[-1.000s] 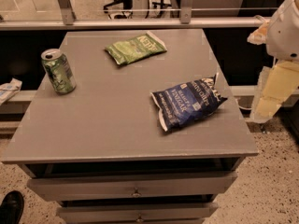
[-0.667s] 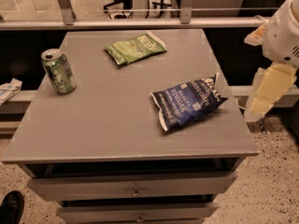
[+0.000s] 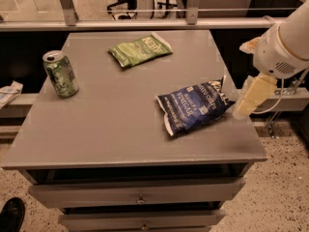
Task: Move blue chip bag near green jalapeno chip bag
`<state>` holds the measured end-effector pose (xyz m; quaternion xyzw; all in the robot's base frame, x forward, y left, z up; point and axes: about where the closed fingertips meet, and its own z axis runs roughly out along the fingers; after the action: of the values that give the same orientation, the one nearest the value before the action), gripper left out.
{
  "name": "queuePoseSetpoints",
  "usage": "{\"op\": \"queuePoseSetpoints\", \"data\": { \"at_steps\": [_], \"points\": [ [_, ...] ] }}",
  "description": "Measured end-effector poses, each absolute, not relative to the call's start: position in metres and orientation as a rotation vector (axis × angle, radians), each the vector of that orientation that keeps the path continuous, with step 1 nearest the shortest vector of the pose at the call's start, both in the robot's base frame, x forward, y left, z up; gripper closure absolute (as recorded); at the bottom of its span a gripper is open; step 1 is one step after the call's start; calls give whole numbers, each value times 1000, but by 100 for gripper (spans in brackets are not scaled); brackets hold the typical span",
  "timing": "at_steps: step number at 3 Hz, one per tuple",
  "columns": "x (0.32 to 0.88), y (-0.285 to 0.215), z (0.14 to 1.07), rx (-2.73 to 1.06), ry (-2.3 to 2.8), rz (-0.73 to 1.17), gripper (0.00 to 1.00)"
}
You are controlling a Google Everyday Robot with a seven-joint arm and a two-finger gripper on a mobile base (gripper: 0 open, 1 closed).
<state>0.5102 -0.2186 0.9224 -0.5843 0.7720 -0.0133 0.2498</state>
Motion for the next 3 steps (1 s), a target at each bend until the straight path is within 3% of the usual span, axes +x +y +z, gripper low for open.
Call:
{"op": "queuePoseSetpoints", "data": {
  "at_steps": [2, 3],
  "points": [
    [530, -212, 880, -1545, 2114, 46, 0],
    [533, -211, 866, -1522, 2125, 79, 18]
  ]
}}
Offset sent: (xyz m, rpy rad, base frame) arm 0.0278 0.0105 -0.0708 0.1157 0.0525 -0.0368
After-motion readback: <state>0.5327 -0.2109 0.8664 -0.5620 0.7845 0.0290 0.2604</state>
